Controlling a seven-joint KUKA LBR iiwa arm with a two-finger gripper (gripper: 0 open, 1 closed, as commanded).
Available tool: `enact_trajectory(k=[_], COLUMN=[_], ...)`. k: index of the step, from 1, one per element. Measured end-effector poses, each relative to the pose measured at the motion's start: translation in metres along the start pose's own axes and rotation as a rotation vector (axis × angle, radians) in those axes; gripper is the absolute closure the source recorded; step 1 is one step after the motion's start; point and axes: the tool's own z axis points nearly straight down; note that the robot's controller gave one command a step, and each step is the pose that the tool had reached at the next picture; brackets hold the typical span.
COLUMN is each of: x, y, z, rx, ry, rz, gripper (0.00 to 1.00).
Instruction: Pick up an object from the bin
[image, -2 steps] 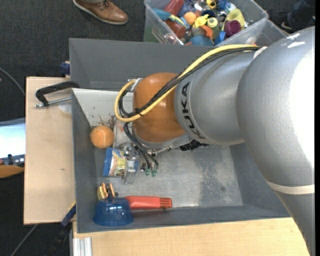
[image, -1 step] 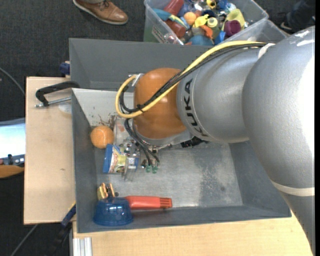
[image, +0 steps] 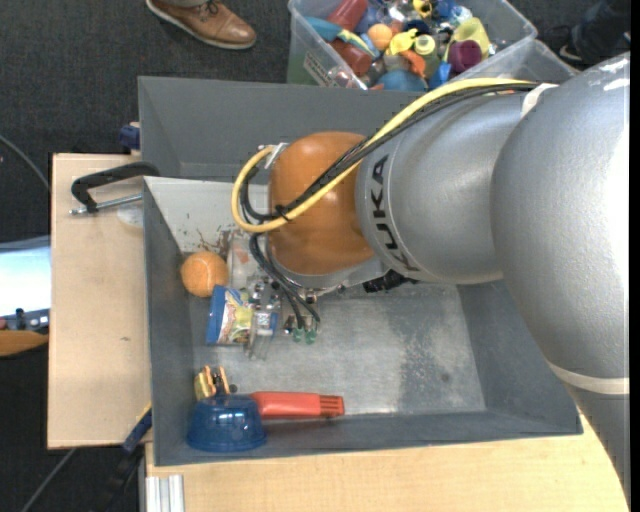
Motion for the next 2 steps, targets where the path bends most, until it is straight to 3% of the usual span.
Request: enact_trajectory(k=[2], x=[0.0004], y=[0.0002], z=[-0.0129], rx=[0.000], ry=[0.002], rz=[0.000], gripper=[1.00])
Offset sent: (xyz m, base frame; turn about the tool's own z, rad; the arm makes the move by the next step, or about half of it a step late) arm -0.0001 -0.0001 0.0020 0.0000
